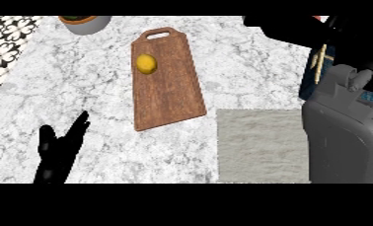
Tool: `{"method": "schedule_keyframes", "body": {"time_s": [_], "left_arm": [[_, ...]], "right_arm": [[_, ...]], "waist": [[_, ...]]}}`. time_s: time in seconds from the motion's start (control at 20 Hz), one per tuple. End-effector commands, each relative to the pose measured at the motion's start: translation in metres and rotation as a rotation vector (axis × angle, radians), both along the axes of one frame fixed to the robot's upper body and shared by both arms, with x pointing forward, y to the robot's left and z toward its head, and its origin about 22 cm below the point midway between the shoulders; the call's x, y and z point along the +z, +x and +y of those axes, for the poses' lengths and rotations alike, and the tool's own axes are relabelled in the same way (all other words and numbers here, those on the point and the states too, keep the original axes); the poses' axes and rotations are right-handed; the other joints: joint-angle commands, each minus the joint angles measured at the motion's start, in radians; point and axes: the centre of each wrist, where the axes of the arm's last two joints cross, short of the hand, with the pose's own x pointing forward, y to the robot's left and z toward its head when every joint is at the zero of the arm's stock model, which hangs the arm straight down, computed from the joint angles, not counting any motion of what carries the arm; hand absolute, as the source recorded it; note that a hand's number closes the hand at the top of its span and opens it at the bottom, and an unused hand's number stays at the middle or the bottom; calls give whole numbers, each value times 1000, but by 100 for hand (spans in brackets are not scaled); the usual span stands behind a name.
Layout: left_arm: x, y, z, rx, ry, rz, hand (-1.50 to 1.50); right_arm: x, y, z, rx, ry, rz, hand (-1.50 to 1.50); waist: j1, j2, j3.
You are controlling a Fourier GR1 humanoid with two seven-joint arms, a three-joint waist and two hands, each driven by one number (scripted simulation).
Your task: Pick the sweet potato from the placemat and place it in the basket
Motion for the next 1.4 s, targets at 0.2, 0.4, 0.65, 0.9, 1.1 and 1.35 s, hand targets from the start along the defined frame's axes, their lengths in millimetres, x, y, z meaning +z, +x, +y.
{"method": "schedule_keyframes", "body": {"time_s": [0.2, 0.4, 0.65, 0.9, 1.1, 1.35], "left_arm": [[-13, 0, -3, 13, -21, 69, 0], [-10, -7, 4, 8, -2, 60, 0], [-23, -14, -6, -4, -16, 71, 0], [-20, -8, -2, 0, -12, 67, 0], [-9, -2, 9, -4, -28, 41, 0], [-23, -13, -11, -1, -23, 67, 0]], "right_arm": [[67, 12, -62, -199, 77, 6, 150], [87, 17, -98, -222, 83, 29, 150], [100, 22, -121, -257, 67, 68, 150], [67, 40, -172, -258, 48, 88, 150], [51, 51, -182, -235, 66, 109, 150], [29, 47, -228, -244, 181, 46, 150]], "waist": [[1, 10, -7], [6, 10, -7], [7, 10, -8], [9, 13, -7], [12, 12, -7], [10, 12, -6]]}}
